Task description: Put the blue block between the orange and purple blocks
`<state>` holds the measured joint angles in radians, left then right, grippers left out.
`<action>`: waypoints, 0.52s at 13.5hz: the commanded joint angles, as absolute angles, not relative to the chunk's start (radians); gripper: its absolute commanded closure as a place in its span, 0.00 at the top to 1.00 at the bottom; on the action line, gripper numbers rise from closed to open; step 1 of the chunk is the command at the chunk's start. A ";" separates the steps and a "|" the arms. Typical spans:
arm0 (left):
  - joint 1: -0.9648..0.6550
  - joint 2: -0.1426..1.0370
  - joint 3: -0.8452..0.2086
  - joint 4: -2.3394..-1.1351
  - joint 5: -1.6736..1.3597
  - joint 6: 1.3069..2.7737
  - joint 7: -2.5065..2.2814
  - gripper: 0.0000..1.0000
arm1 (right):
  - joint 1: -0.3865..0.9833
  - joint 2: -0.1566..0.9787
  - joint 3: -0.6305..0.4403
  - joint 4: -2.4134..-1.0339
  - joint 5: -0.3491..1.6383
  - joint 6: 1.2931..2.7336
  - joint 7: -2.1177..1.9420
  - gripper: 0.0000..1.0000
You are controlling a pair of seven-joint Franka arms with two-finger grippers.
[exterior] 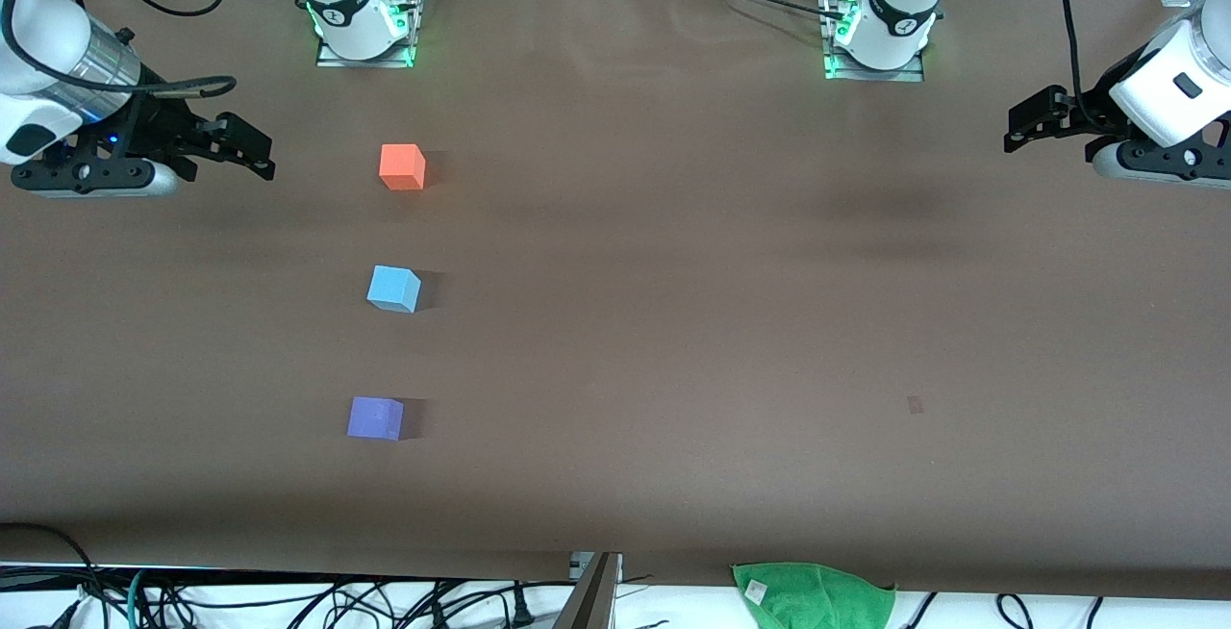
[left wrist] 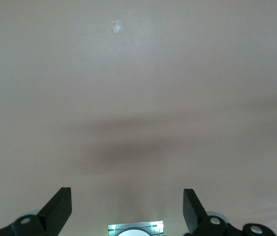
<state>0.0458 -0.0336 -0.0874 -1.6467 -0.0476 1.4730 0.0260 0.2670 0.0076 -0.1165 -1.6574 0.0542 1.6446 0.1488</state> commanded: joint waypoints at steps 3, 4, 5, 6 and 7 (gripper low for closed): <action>0.046 -0.046 -0.084 -1.654 -0.041 1.466 0.048 1.00 | 0.245 0.046 -0.097 -1.608 -0.021 1.605 0.086 1.00; 0.046 -0.046 -0.086 -1.654 -0.040 1.466 0.048 1.00 | 0.244 0.046 -0.098 -1.608 -0.020 1.589 0.083 1.00; 0.046 -0.046 -0.087 -1.654 -0.038 1.468 0.048 1.00 | 0.244 0.045 -0.098 -1.608 -0.020 1.588 0.083 0.99; 0.046 -0.045 -0.087 -1.652 -0.038 1.473 0.048 1.00 | 0.244 0.046 -0.098 -1.605 -0.020 1.586 0.084 1.00; 0.046 -0.044 -0.084 -1.652 -0.037 1.473 0.048 1.00 | 0.242 0.046 -0.100 -1.605 -0.018 1.586 0.087 1.00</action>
<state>0.0458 -0.0336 -0.0874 -1.6467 -0.0476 1.4730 0.0260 0.2633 0.0351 -0.1155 -1.6396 -0.0072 1.6175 0.1023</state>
